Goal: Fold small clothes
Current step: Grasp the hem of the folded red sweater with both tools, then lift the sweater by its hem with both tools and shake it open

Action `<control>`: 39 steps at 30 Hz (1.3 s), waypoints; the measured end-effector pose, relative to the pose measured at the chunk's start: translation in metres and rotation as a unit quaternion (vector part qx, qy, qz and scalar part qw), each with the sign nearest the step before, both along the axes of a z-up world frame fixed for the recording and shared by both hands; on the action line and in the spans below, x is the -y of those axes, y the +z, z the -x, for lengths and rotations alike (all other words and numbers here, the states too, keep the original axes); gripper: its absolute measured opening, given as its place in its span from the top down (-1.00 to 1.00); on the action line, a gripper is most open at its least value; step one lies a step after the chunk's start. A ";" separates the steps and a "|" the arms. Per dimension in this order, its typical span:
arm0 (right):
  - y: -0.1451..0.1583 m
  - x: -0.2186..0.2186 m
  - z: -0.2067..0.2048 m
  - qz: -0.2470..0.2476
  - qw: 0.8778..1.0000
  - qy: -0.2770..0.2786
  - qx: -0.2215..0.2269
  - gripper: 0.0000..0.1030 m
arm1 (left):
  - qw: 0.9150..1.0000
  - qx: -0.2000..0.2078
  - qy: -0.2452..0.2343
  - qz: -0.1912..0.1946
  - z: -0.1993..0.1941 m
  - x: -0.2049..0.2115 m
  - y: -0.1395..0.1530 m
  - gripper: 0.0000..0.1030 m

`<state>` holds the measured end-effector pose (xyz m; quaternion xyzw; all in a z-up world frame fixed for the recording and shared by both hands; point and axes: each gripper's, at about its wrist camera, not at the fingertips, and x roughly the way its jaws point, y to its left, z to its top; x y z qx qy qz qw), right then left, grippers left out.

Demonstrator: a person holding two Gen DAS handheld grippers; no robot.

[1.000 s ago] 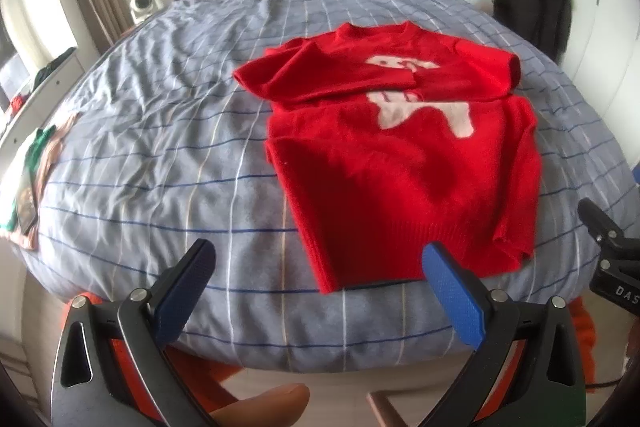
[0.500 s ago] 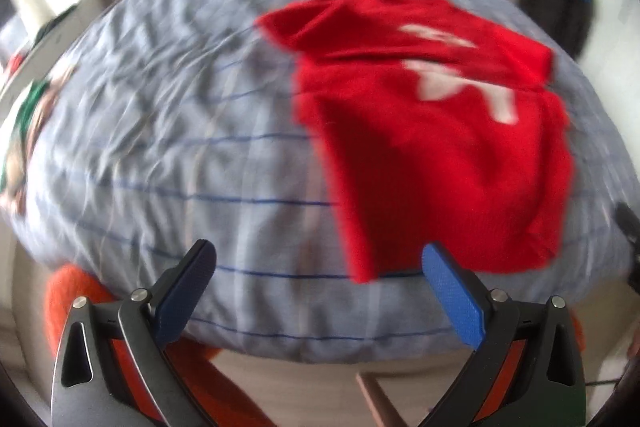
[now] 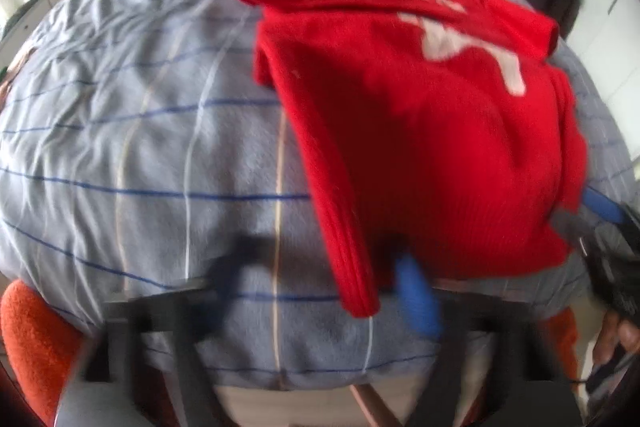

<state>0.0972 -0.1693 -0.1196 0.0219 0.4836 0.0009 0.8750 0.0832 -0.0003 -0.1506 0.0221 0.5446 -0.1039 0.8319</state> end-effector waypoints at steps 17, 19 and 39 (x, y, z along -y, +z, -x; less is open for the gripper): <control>-0.001 0.088 0.080 -0.173 0.982 -0.054 -0.054 0.89 | 0.998 -0.045 -0.048 0.024 0.044 -0.021 0.012 0.94; 0.000 0.088 0.071 -0.200 0.978 -0.051 -0.038 0.43 | 0.998 -0.045 -0.047 0.025 0.046 -0.021 0.012 0.94; -0.037 0.068 0.064 -0.161 0.977 -0.061 -0.129 0.90 | 0.989 -0.071 -0.088 -0.094 0.057 -0.010 -0.030 0.96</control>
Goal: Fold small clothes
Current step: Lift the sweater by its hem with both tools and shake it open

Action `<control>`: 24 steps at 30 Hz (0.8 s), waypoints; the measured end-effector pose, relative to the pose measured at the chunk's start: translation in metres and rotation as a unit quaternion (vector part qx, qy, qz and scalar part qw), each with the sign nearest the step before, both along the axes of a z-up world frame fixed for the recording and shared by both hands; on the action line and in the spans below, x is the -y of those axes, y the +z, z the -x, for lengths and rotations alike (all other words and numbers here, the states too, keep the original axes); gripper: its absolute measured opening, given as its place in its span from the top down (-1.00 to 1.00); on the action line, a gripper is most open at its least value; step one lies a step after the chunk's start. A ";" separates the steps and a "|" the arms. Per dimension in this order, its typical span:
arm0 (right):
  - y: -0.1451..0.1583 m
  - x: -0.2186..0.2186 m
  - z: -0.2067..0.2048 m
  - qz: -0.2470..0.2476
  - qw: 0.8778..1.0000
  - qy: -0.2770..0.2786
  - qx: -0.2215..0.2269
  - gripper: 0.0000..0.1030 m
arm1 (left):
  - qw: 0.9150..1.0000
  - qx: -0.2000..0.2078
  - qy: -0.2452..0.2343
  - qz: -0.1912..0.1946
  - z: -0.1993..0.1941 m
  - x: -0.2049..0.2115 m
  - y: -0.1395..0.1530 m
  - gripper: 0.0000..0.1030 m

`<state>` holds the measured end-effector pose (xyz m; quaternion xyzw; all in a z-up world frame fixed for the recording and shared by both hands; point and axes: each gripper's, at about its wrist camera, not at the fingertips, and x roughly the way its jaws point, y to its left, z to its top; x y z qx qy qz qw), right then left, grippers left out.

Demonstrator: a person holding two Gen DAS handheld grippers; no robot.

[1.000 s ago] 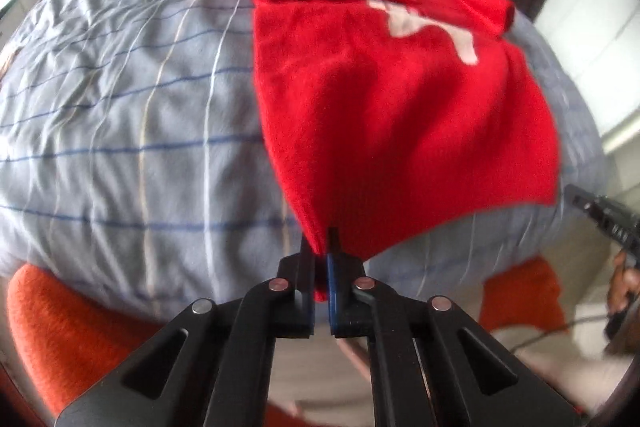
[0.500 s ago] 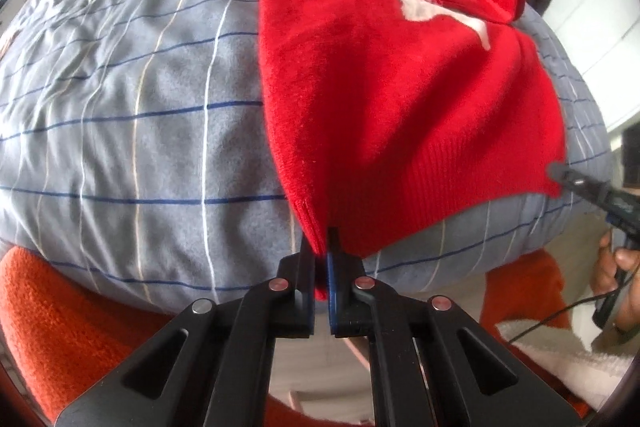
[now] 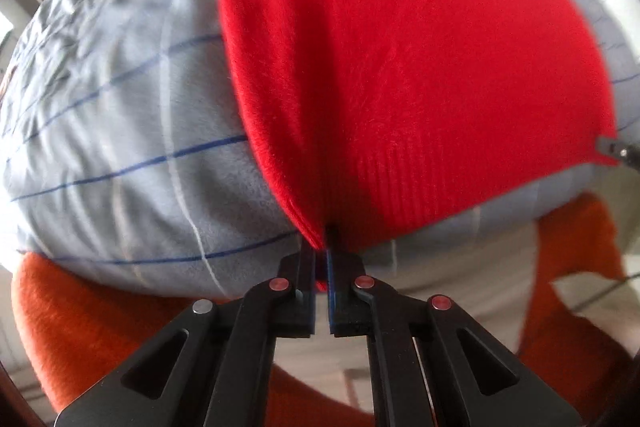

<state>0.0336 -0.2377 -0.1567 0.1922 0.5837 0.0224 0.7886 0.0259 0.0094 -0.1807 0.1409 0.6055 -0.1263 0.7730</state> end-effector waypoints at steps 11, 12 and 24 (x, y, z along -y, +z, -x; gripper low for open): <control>0.064 0.000 -0.013 0.165 0.984 0.054 0.030 0.15 | 0.993 0.095 0.053 0.038 0.014 -0.059 0.091 -0.32; 0.079 -0.001 -0.021 0.197 0.977 0.064 0.051 0.14 | 0.989 0.128 0.061 0.050 0.006 -0.064 0.105 -0.38; 0.063 -0.135 -0.226 0.192 0.930 0.252 0.187 -0.27 | 0.961 0.231 0.149 0.017 -0.055 -0.073 0.057 -0.49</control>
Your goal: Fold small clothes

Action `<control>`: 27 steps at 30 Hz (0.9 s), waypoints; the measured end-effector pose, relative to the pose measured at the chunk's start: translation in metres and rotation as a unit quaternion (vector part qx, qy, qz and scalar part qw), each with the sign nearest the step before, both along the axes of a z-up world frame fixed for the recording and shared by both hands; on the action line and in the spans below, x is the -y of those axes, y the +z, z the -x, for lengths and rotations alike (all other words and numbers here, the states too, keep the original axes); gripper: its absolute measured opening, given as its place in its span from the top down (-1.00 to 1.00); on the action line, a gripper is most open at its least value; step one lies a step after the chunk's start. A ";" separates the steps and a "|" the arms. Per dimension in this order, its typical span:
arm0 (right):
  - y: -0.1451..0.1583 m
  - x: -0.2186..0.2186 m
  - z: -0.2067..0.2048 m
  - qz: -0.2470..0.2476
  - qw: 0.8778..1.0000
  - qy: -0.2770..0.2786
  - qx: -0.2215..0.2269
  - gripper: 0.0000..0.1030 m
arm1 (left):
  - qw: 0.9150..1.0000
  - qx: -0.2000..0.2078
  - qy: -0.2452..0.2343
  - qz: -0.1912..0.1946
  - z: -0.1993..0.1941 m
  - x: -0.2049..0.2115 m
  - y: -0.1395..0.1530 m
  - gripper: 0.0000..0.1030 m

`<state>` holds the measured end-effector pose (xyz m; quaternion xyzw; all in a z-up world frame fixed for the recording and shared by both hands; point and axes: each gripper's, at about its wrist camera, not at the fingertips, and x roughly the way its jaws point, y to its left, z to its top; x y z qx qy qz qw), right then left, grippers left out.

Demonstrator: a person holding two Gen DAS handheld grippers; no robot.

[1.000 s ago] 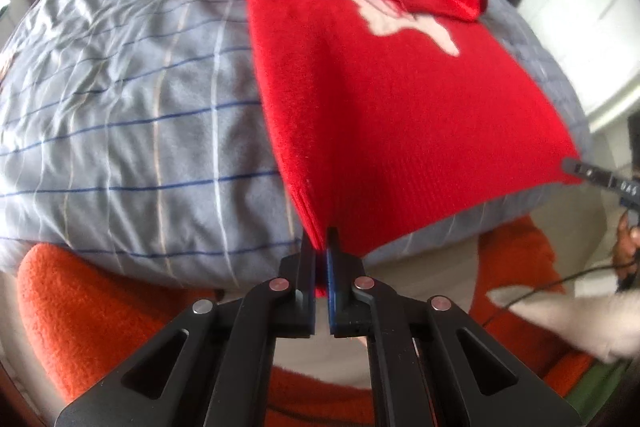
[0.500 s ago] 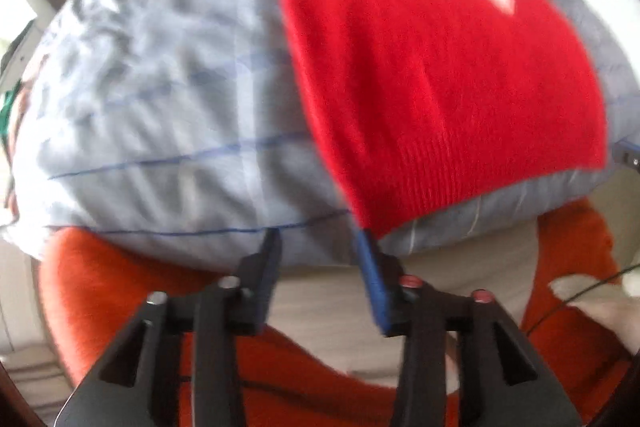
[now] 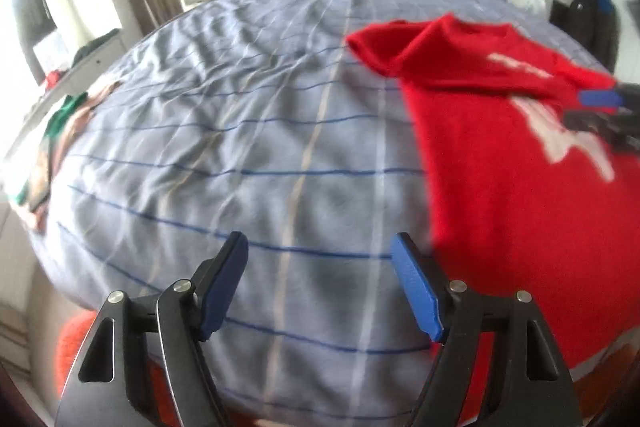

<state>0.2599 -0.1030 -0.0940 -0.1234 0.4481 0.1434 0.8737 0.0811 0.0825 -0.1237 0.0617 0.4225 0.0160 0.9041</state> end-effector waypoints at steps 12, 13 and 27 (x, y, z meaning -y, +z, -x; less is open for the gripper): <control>0.062 0.238 0.046 -0.063 0.950 -0.294 0.085 0.86 | 0.997 -0.022 0.045 0.054 -0.012 -0.025 -0.005 -0.49; 0.069 0.266 0.058 -0.049 0.940 -0.325 0.094 0.86 | 0.998 -0.022 0.044 0.051 -0.012 -0.023 -0.006 -0.49; 0.016 0.455 0.180 -0.164 0.810 -0.559 0.063 0.87 | 0.999 -0.020 0.038 -0.001 -0.009 -0.008 -0.015 -0.49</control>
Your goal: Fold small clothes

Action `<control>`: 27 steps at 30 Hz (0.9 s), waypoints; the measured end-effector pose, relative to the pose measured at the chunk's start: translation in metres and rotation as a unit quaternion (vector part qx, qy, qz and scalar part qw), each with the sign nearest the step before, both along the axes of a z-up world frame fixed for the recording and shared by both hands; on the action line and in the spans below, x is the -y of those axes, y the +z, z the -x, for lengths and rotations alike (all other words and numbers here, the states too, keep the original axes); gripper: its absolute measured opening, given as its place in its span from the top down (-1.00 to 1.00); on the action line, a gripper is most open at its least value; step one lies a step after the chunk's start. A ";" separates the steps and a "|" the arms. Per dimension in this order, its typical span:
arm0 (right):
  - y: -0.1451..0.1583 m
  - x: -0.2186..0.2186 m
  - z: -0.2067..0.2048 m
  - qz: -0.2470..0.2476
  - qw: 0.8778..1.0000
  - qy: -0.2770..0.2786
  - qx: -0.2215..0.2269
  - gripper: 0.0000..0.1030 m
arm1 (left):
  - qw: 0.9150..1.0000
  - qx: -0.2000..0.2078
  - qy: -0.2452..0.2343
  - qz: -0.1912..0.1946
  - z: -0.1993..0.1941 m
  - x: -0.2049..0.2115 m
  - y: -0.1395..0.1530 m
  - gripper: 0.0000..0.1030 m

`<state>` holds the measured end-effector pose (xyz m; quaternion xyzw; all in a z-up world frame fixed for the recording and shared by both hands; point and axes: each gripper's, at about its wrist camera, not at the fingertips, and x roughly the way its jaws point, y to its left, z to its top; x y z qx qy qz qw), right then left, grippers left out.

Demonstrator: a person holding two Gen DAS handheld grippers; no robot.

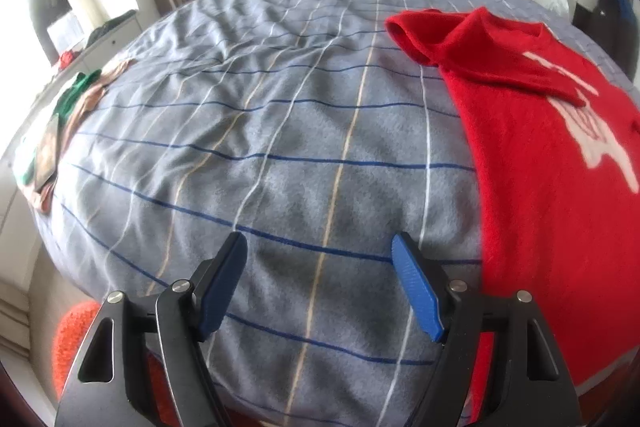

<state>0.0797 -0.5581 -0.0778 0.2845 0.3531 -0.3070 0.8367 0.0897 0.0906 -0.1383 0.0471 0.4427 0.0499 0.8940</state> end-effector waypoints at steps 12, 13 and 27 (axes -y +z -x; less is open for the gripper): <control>-0.007 0.016 0.038 -0.028 0.999 -0.025 0.014 0.79 | 1.000 -0.006 0.009 0.013 -0.005 -0.003 -0.003 -0.62; 0.003 0.011 0.035 -0.024 0.999 -0.003 0.032 0.79 | 1.000 -0.006 0.010 0.017 -0.006 -0.003 -0.003 -0.63; 0.001 -0.084 -0.001 0.056 0.992 0.114 0.018 -0.14 | 0.991 0.059 -0.116 -0.010 0.002 0.038 0.075 -0.69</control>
